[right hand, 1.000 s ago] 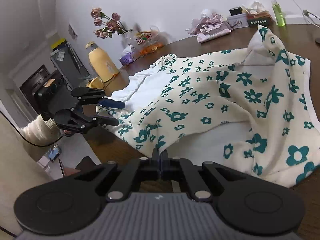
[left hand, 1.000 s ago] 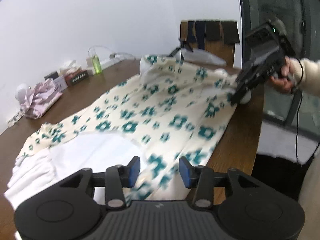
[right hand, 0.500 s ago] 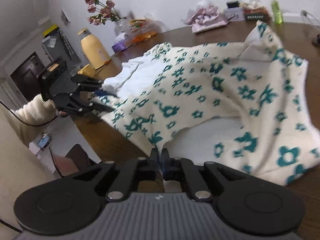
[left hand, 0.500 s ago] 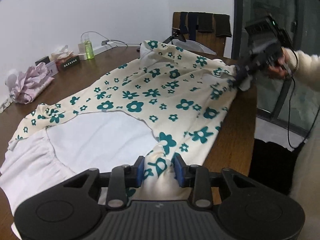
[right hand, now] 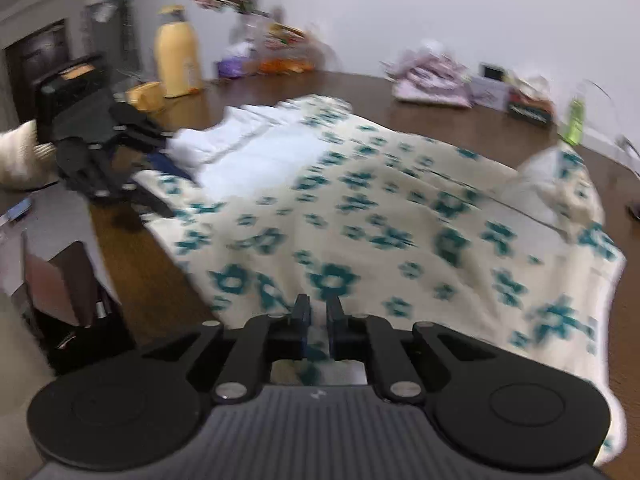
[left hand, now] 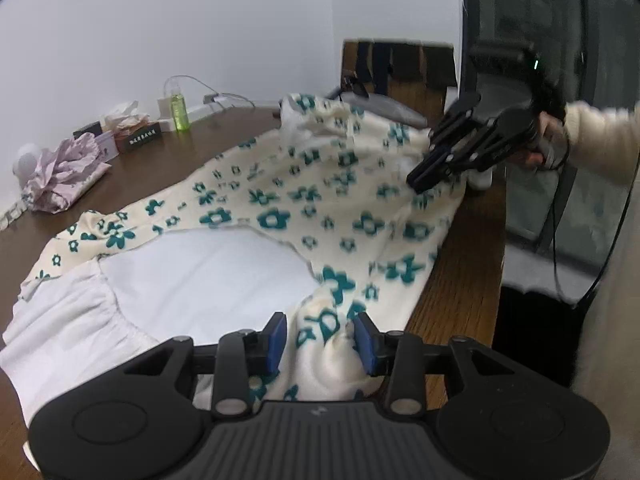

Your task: Fold clothes

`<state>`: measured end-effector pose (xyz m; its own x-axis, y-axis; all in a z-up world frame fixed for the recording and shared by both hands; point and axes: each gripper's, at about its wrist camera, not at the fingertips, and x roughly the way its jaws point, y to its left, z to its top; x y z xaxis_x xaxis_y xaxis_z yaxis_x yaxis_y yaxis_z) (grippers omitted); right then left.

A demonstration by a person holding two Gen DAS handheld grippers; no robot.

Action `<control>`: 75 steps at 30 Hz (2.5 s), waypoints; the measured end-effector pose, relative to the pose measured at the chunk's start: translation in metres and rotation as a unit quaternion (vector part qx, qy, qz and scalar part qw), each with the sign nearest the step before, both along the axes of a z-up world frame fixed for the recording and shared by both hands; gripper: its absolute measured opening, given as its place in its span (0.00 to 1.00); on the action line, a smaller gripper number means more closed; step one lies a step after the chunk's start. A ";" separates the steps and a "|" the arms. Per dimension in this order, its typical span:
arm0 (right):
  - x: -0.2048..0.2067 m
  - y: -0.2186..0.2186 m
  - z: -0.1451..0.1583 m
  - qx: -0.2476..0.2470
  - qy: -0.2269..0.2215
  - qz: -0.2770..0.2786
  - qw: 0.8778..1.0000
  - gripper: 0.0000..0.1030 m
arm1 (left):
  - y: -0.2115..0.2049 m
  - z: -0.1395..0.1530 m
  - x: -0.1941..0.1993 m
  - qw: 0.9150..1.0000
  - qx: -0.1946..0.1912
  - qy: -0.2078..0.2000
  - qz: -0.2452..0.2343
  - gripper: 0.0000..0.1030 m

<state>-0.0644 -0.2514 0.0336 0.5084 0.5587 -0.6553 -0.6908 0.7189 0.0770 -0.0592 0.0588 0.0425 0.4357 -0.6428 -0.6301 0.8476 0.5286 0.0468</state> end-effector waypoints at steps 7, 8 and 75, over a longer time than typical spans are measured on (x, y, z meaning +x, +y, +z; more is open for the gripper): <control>0.052 -0.004 0.042 -0.061 -0.107 -0.075 0.990 0.36 | 0.000 0.026 0.065 0.988 0.067 -0.126 0.063 0.51; 0.062 -0.003 0.048 -0.075 -0.129 -0.087 0.985 0.36 | 0.000 0.025 0.084 0.985 0.082 -0.131 0.078 0.51; 0.180 0.004 -0.003 -0.173 -0.083 -0.142 0.971 0.23 | -0.015 0.017 0.099 0.980 0.029 0.000 0.195 0.30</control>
